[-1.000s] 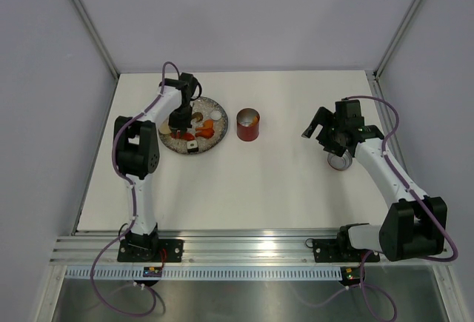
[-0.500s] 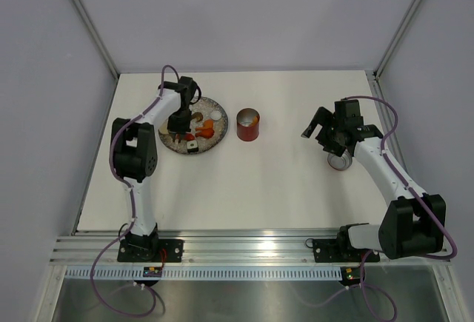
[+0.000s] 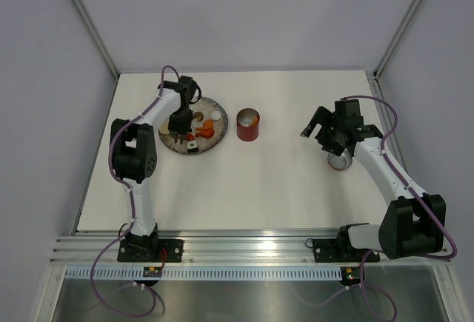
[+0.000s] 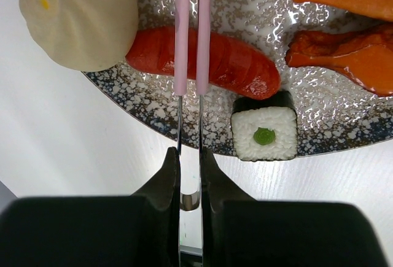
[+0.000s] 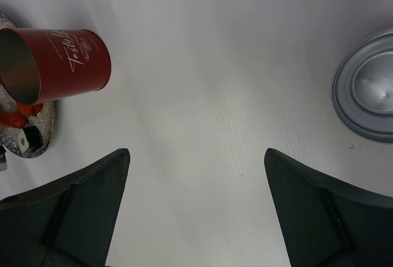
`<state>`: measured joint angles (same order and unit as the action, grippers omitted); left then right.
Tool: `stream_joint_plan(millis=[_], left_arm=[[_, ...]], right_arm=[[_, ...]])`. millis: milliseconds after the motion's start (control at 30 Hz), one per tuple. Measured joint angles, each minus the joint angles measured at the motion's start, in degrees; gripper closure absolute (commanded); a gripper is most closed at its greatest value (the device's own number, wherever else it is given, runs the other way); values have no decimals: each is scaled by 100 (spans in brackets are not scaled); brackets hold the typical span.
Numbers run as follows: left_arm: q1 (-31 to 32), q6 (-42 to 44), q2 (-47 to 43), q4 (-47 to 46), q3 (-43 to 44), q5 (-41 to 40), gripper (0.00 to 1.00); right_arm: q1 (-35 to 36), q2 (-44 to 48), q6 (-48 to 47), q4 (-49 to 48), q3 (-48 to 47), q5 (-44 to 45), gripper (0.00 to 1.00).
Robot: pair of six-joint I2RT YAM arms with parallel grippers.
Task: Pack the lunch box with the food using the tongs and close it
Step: Pick up the fake food from the plate.
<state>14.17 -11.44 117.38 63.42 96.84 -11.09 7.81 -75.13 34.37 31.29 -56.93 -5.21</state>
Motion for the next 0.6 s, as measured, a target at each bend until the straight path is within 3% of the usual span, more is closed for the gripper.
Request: stream_joint_plan(millis=[600], left_arm=[[299, 39, 0, 118, 0, 72, 100]], right_arm=[[0, 0, 24, -15, 42, -17, 1]])
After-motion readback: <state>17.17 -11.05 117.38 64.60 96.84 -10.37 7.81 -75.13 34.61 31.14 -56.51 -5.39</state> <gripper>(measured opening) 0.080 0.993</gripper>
